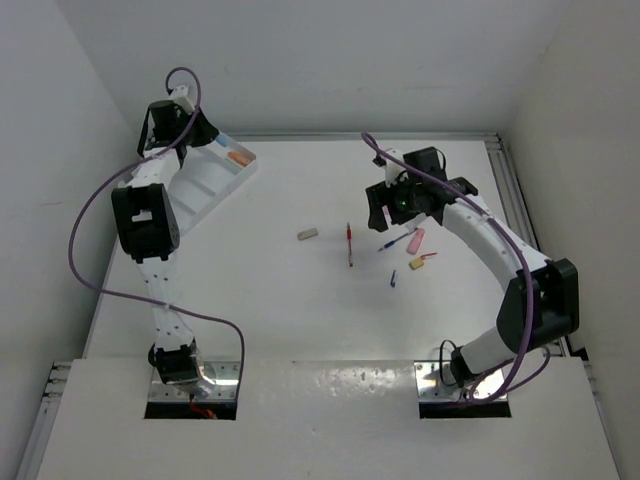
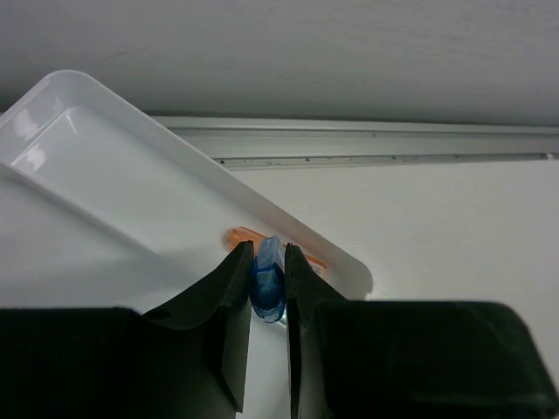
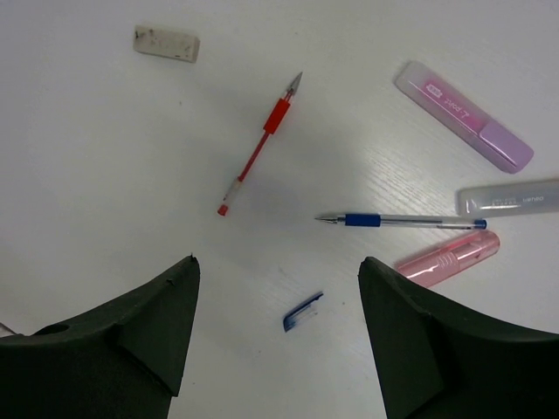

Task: Sort the stationery into containers
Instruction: Place the pen in the storage box, then pick up the pen from the center of the board.

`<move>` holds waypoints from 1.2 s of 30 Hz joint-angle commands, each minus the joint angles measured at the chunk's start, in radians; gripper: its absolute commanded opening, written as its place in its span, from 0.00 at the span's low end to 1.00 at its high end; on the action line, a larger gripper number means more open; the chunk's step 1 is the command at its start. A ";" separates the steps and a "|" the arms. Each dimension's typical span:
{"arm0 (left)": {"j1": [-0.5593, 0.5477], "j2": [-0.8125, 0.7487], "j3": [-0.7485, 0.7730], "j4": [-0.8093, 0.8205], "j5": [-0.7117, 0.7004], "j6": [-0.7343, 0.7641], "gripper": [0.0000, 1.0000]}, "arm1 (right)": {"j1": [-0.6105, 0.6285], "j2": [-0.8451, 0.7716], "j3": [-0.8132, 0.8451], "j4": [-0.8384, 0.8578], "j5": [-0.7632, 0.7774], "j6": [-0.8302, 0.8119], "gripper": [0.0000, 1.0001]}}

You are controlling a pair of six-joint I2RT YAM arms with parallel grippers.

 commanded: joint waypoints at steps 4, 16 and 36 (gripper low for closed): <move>-0.004 0.110 0.139 0.183 -0.058 -0.014 0.04 | -0.051 -0.043 -0.018 0.003 -0.027 0.020 0.72; -0.010 0.183 0.201 0.194 -0.072 -0.019 0.76 | -0.112 -0.040 -0.067 0.000 -0.026 0.006 0.73; -0.065 -0.805 -0.713 -0.081 0.003 0.285 0.75 | -0.175 0.031 -0.206 0.038 0.212 0.158 0.59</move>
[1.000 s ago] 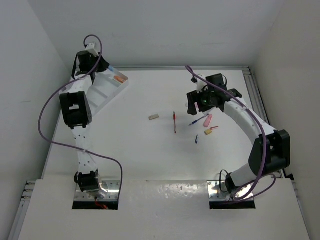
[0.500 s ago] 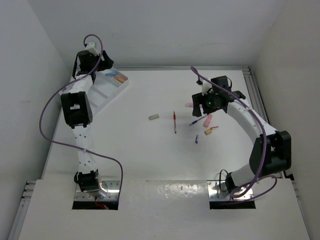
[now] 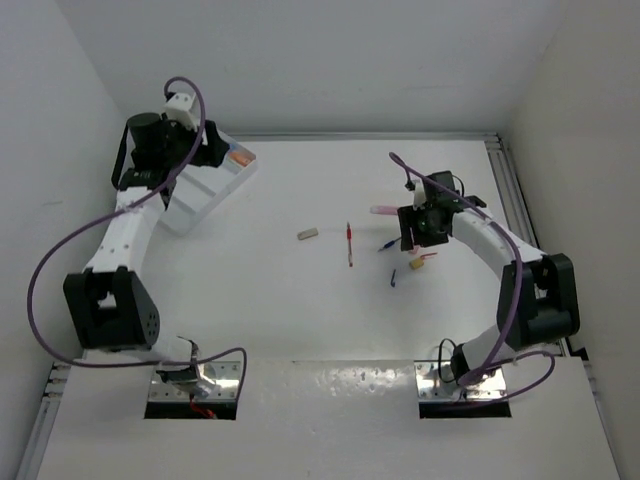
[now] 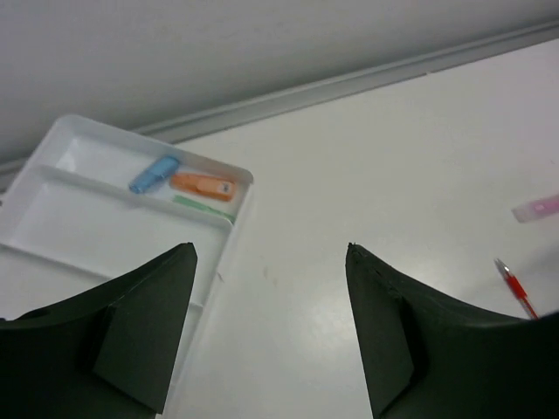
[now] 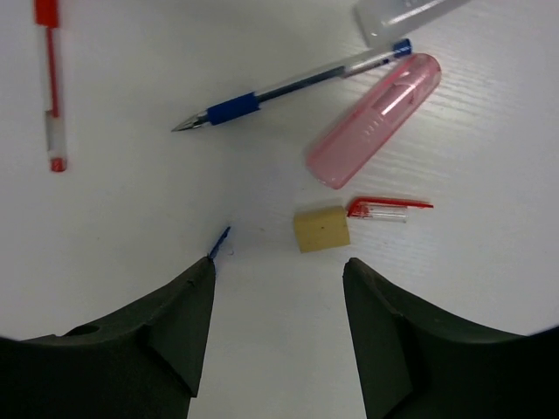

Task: Sort the stationery into containers
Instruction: Pick up the pen from the center of the board.

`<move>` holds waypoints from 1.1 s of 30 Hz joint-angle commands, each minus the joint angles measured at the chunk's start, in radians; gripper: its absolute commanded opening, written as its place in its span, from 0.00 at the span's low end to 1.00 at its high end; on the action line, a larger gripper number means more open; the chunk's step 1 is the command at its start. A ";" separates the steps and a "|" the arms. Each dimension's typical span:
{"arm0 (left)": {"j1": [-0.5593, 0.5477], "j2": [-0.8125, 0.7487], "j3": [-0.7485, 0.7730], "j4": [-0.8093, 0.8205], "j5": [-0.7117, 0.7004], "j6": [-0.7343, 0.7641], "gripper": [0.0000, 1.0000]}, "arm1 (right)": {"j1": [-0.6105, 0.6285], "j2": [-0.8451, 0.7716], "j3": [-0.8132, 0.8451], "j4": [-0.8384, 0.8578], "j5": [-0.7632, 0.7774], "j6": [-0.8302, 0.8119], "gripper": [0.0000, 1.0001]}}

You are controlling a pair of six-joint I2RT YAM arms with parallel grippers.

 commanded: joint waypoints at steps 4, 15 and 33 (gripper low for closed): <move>-0.020 -0.191 -0.292 0.008 -0.013 -0.033 0.75 | -0.050 0.122 0.064 0.053 0.094 0.145 0.58; -0.066 -0.224 -0.392 0.029 -0.059 -0.080 0.77 | -0.056 0.290 0.140 0.083 0.100 0.195 0.59; 0.147 -0.115 -0.313 0.158 0.245 -0.442 0.78 | -0.096 0.352 0.111 0.100 0.077 0.165 0.14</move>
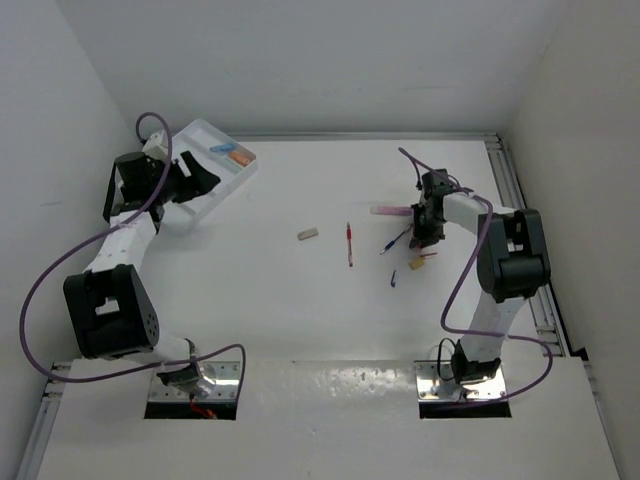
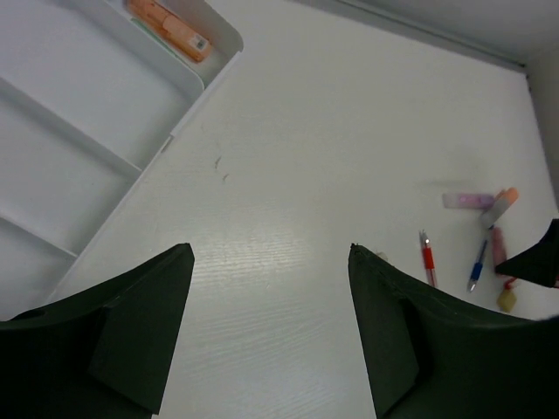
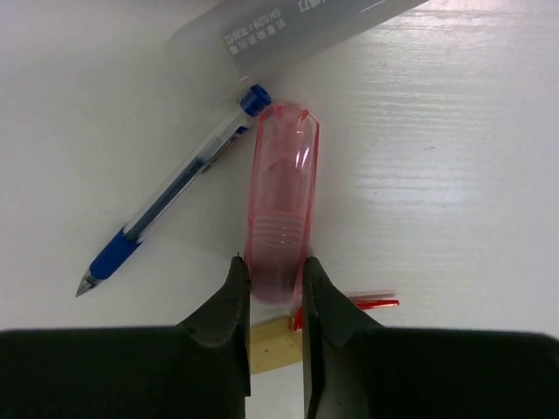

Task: Sort the stationery into containers
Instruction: Pick up the pen from the center of the board, then place the pen in the storage box.

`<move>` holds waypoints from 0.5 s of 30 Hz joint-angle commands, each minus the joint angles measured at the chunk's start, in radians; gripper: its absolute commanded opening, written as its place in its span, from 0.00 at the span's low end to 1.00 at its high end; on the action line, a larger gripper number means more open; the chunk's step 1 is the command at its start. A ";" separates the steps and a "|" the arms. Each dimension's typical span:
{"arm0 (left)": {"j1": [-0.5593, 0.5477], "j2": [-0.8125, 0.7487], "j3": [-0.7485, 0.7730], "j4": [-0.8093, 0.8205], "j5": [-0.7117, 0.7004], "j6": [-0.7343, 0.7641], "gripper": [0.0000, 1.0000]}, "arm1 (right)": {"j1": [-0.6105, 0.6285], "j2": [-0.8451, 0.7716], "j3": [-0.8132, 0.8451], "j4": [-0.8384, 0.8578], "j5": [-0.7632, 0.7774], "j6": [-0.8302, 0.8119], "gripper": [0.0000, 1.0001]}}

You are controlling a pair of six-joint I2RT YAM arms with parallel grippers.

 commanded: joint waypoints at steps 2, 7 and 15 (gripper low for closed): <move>0.038 -0.001 0.063 0.093 0.152 -0.116 0.77 | -0.018 -0.051 -0.039 0.013 -0.072 -0.024 0.04; 0.024 -0.062 0.024 0.120 0.185 -0.107 0.77 | -0.036 -0.200 -0.037 -0.021 -0.216 -0.128 0.00; -0.107 -0.122 -0.021 0.128 0.277 -0.081 0.66 | 0.128 -0.419 0.053 -0.134 -0.537 -0.379 0.00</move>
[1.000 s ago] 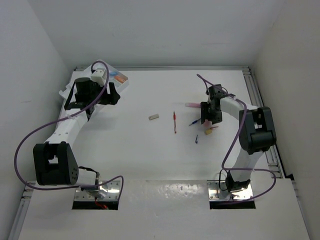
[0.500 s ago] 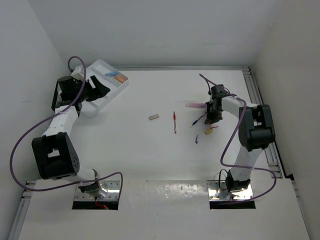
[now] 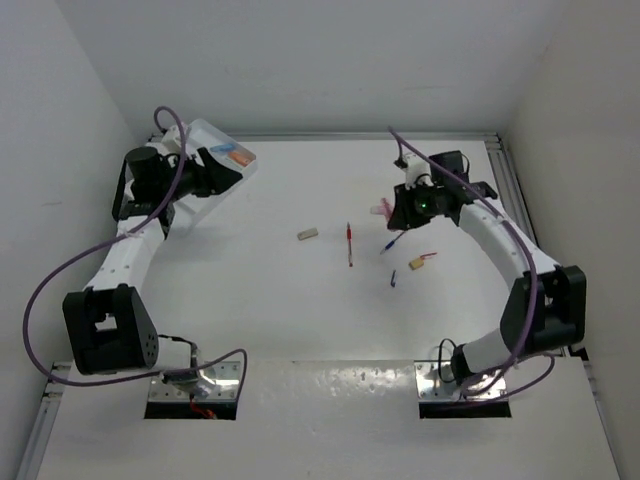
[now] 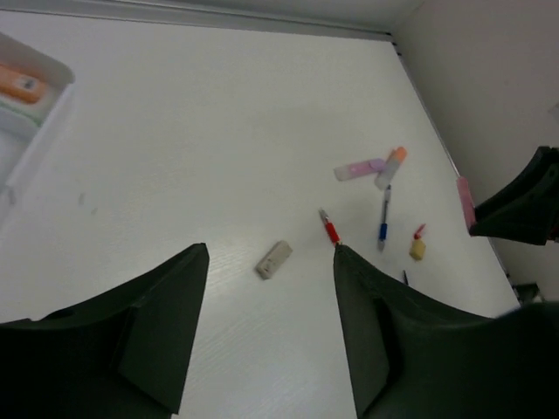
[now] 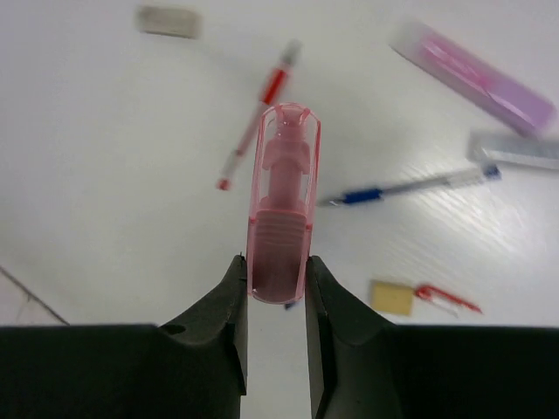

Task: Sort the stationery into containers
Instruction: Place the pen in the storage box.

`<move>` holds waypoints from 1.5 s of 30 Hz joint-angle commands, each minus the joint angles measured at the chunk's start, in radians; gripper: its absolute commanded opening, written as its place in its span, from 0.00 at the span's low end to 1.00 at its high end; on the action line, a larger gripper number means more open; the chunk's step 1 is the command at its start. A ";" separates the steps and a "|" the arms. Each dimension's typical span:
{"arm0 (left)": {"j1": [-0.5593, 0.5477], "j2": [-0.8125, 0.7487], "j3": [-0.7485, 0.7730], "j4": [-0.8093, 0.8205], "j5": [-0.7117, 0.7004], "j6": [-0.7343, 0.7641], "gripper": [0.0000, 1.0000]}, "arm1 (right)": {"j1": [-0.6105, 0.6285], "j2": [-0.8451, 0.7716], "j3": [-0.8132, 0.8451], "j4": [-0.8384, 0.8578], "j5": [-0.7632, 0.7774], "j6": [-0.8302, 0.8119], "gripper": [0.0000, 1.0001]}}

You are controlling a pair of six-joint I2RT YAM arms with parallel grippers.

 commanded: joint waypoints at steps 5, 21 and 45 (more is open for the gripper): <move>-0.188 -0.057 -0.017 -0.001 0.136 0.034 0.50 | 0.340 -0.181 -0.001 -0.009 -0.066 -0.280 0.00; -0.533 0.023 -0.017 -0.133 0.286 0.093 0.40 | 0.631 -0.181 0.056 0.032 0.258 -0.487 0.00; -0.572 0.063 0.004 -0.096 0.313 0.062 0.47 | 0.667 -0.183 0.050 0.029 0.264 -0.512 0.00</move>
